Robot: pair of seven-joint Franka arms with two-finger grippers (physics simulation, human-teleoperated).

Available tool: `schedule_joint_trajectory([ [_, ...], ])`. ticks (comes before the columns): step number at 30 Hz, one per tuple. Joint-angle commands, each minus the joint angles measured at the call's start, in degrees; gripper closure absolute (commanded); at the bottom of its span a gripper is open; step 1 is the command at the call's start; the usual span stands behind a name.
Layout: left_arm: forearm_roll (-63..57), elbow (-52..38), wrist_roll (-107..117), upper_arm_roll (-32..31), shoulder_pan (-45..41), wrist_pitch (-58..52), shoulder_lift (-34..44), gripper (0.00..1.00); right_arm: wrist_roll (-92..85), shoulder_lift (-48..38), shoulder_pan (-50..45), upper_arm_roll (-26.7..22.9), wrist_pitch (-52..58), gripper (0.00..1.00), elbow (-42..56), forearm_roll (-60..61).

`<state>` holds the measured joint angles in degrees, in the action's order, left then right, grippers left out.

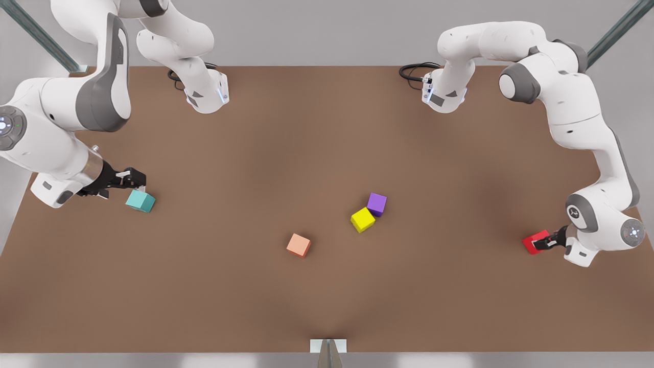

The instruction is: Pick up red wooden cube and pass to hand red wooden cube and place in blue wooden cube

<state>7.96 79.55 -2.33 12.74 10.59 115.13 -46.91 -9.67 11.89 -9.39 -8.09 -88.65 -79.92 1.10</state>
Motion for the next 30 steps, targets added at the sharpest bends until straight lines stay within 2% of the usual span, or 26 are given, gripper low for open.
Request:
schedule_joint_trajectory([
  [1, 0.0, 1.2, 5.9, 0.0, -0.1, 1.0, 0.1, 0.0, -0.2, 0.0, 0.0, 0.0, 0.1, 0.0, 0.0, 0.0],
  [19, 0.0, 1.4, 5.8, -0.4, 0.0, 8.5, -3.9, 0.0, -0.1, 0.1, -0.1, 0.1, 0.1, 0.0, 0.0, 0.0],
  [20, 0.0, 1.2, 5.8, -1.0, 0.0, 8.5, -4.2, 0.05, 0.0, 0.1, -0.1, 0.1, 0.1, 0.0, 0.0, 0.0],
  [21, 0.0, 1.1, 5.8, -1.1, 0.0, 8.5, -4.2, 0.27, 0.0, 0.1, -0.1, 0.1, 0.1, 0.0, -0.1, 0.0],
  [22, 0.0, 1.1, 5.8, -1.1, 0.1, 8.5, -4.2, 0.4, 0.1, 0.1, -0.2, 0.1, 0.1, 0.0, 0.0, 0.0],
  [23, 0.0, 1.1, 5.8, -1.2, 0.1, 8.4, -4.1, 0.46, 0.2, 0.1, -0.2, 0.1, 0.1, 0.0, -0.1, 0.0],
  [25, 2.8, 0.5, 5.7, -2.9, 0.1, 7.1, -3.7, 0.46, 0.2, 0.1, -0.3, 0.2, 0.1, 0.0, -0.1, 0.0],
  [27, 12.2, -5.2, 6.6, -5.6, 0.2, -8.0, -2.0, 0.46, 0.3, 0.1, -0.4, 0.1, 0.1, 0.0, 0.0, 0.0],
  [28, 14.7, -6.2, 8.2, -6.8, 0.5, -11.1, -1.9, 0.46, 0.4, 0.2, -0.5, 0.1, 0.1, 0.0, 0.0, -0.2],
  [30, 22.6, -16.0, 12.2, -16.8, 0.3, -32.0, -1.2, 0.46, -2.4, 1.4, -0.1, 0.3, 0.3, 0.0, -0.5, 1.8],
])
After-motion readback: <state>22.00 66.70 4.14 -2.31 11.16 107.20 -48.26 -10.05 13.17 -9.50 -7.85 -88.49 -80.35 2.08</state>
